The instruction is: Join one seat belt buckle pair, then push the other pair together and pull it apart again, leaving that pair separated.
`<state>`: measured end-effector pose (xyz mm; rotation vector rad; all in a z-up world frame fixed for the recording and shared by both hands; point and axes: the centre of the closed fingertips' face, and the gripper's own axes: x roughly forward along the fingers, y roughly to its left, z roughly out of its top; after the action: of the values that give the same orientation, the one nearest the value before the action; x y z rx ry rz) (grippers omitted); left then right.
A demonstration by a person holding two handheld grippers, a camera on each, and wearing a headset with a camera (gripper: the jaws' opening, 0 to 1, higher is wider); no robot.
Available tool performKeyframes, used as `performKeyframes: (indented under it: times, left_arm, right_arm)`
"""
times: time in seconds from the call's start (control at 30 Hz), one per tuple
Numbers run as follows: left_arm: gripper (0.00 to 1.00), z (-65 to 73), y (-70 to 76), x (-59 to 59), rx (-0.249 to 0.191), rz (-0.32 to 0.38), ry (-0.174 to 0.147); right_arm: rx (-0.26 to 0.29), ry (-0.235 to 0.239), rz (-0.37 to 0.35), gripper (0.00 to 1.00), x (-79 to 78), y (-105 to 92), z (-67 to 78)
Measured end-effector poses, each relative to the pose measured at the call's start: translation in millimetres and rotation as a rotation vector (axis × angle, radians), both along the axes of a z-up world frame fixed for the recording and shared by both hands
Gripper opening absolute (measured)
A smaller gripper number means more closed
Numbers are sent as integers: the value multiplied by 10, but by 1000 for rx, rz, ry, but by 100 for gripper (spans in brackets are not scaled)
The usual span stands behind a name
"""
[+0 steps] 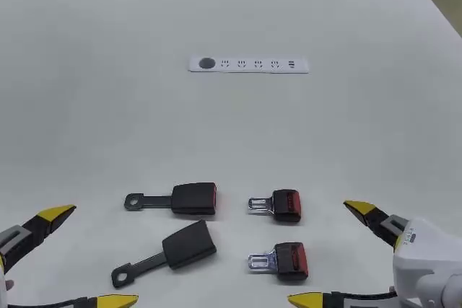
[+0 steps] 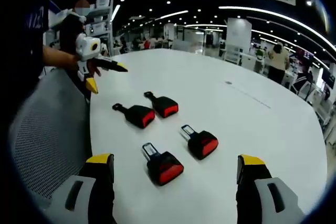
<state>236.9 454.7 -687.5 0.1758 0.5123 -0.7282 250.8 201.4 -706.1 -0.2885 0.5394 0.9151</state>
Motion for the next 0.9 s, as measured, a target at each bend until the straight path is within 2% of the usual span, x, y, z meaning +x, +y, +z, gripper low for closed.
performKeyframes:
  times: [0.9]
  left_arm:
    - [100,5,-13,9,4,2,2]
  right_arm:
    - [-9,0,14,99,29,-10,-11]
